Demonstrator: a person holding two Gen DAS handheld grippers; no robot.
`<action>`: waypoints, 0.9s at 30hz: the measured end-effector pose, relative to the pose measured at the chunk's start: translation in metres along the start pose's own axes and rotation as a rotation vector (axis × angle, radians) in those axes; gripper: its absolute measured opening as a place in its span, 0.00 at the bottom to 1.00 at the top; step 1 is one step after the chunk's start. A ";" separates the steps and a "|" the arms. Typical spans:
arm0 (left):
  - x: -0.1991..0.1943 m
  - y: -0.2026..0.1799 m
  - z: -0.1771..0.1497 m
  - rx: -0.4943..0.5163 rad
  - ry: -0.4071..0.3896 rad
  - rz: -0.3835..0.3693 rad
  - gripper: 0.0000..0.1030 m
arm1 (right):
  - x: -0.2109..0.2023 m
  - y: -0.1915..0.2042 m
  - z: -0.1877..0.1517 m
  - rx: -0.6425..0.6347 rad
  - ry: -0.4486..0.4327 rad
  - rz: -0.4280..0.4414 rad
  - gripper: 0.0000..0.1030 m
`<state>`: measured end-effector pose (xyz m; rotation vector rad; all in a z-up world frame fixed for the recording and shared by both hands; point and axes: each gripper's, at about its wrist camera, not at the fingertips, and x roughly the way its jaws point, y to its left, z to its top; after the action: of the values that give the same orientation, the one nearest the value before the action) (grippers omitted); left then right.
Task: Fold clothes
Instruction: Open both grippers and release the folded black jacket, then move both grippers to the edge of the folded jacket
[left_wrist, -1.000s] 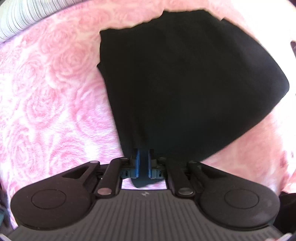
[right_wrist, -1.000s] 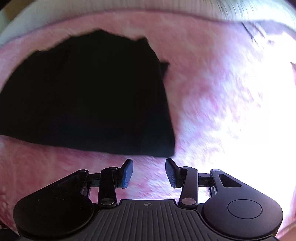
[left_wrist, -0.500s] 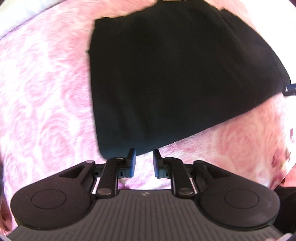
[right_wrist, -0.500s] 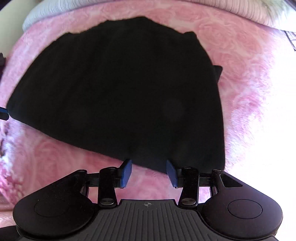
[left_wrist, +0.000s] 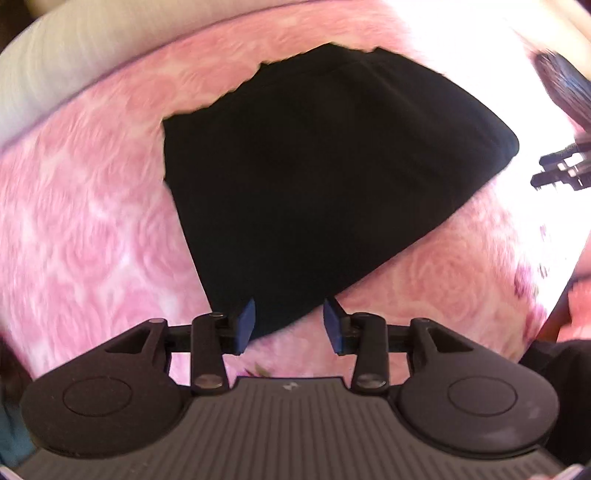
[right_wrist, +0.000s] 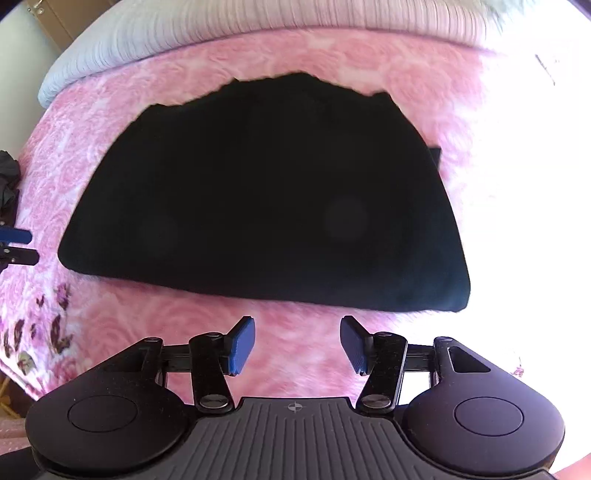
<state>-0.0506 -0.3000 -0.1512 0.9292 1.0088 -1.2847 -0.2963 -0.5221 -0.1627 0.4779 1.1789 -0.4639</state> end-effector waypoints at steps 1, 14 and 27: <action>-0.002 0.004 -0.002 0.037 -0.017 -0.009 0.38 | -0.007 0.001 -0.001 0.005 -0.012 -0.018 0.54; -0.042 0.087 -0.045 0.362 -0.151 -0.064 0.58 | -0.034 0.115 -0.013 0.214 -0.025 -0.172 0.58; -0.035 0.071 -0.053 0.461 -0.116 -0.077 0.58 | -0.025 0.155 -0.028 0.228 0.020 -0.112 0.58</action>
<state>0.0163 -0.2335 -0.1344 1.1540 0.6722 -1.6556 -0.2352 -0.3779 -0.1308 0.6155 1.1820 -0.6959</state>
